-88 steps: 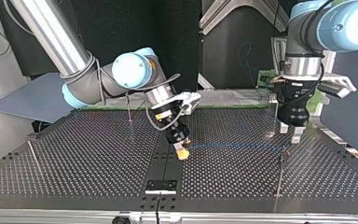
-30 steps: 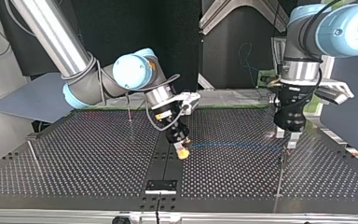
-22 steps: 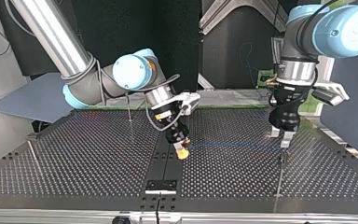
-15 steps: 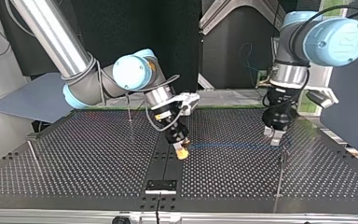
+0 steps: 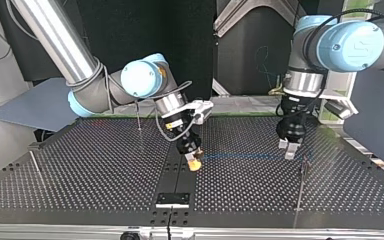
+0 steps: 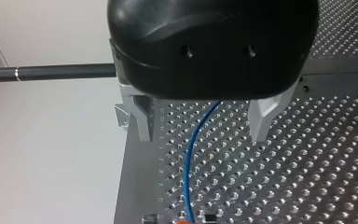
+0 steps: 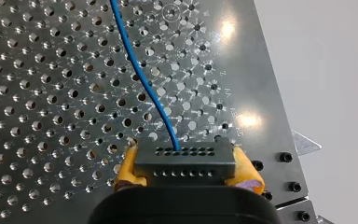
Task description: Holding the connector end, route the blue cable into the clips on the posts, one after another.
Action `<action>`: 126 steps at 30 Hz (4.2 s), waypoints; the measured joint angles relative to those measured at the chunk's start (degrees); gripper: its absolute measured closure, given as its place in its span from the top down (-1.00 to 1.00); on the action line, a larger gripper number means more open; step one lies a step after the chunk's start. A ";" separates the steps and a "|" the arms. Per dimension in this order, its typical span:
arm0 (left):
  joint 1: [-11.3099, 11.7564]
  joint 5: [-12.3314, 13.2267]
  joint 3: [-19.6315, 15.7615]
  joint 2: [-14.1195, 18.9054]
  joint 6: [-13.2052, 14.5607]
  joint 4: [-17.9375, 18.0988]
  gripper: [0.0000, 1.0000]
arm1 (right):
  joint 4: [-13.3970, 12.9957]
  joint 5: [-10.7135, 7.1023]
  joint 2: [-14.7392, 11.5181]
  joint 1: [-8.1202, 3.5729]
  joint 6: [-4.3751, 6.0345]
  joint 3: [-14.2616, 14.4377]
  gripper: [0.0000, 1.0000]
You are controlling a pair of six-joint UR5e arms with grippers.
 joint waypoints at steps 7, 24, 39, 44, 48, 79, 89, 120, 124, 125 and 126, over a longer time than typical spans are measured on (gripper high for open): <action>-2.07 -3.42 2.85 -3.18 1.99 -0.30 1.00 | -0.01 -0.04 0.08 -0.02 0.01 0.00 -1.00; -4.48 -8.52 3.30 -7.73 5.28 4.83 1.00 | 0.06 -0.28 0.23 -0.02 -0.06 0.00 -1.00; -5.88 -10.56 5.59 -6.88 5.87 5.12 1.00 | 0.07 -0.49 0.43 0.00 0.00 0.00 -1.00; -5.92 -11.13 5.65 -7.03 5.86 5.08 1.00 | 0.14 -0.73 0.45 -0.01 0.01 0.00 -1.00; -6.05 -11.57 5.66 -8.03 6.00 4.98 1.00 | 0.22 -0.82 0.48 0.00 0.01 0.00 -1.00; -6.58 -13.01 5.67 -8.85 7.36 6.36 -0.67 | 0.33 -0.93 0.72 0.00 -0.07 0.00 -1.00; -6.64 -12.89 5.67 -8.87 6.82 7.49 -1.00 | 0.33 -0.93 0.75 -0.01 -0.07 0.00 -1.00; -9.63 -14.06 5.67 -13.41 5.89 9.19 -1.00 | 0.73 -0.89 0.85 -0.20 -0.03 1.62 -1.00; -10.83 -15.15 5.67 -14.14 5.30 9.22 -1.00 | 0.70 -0.80 0.93 -0.33 -0.06 2.33 -1.00; -11.06 -15.33 5.67 -14.20 5.13 9.20 -1.00 | 0.67 -0.74 0.95 -0.40 -0.07 2.60 -1.00; -11.30 -15.46 5.67 -14.28 4.96 9.16 -1.00 | 0.63 -0.68 0.96 -0.48 -0.07 2.90 -1.00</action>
